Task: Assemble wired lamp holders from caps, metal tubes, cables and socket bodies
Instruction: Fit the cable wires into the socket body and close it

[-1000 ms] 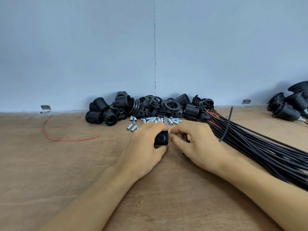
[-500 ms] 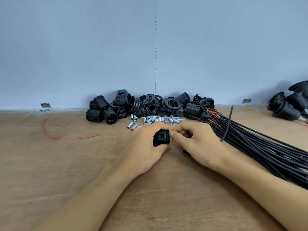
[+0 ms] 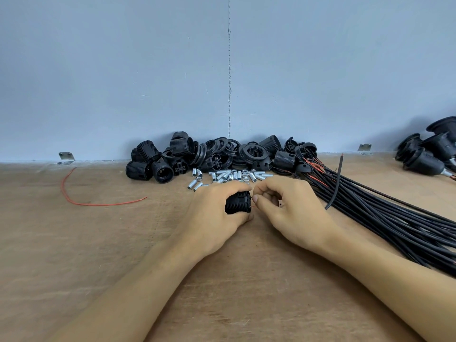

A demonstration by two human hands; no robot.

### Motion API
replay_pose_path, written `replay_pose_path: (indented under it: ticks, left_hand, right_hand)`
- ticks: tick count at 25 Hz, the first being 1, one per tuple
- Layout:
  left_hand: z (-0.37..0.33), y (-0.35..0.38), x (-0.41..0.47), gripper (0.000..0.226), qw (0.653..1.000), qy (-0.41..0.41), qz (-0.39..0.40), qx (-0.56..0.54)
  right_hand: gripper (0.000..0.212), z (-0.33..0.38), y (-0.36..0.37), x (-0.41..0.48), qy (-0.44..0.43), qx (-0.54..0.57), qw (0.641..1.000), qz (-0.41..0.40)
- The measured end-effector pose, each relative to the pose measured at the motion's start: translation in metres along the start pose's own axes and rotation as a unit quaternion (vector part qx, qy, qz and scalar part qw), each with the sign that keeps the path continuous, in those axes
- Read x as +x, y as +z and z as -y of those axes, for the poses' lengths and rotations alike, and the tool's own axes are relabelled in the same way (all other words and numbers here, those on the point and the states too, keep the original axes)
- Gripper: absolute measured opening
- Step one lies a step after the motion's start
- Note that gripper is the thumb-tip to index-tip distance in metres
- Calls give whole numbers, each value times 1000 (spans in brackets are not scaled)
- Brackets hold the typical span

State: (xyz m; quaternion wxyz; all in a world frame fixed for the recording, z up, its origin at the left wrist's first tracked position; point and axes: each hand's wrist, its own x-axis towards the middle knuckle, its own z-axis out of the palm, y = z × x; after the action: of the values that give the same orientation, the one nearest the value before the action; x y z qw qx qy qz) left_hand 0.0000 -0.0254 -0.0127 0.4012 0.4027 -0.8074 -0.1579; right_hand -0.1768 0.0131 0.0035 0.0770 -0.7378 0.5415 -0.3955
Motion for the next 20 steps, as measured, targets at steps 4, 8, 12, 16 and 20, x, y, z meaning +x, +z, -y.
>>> replay_pose_path:
  ticks: [4, 8, 12, 16, 20]
  left_hand:
    - [1, 0, -2, 44, 1000, -4, 9, -6]
    - [2, 1, -3, 43, 1000, -3, 7, -18]
    - [1, 2, -4, 47, 1000, -4, 2, -20]
    - [2, 2, -4, 46, 1000, -1, 2, -22]
    - [1, 4, -1, 41, 1000, -14, -7, -2]
  right_hand:
    - [17, 1, 2, -1, 10, 14, 1000, -3]
    - [17, 0, 2, 0, 52, 57, 997, 1]
    - [17, 1, 3, -1, 56, 62, 996, 9]
    - [19, -1, 3, 1, 71, 62, 996, 10]
    - [14, -4, 6, 3, 82, 66, 994, -4]
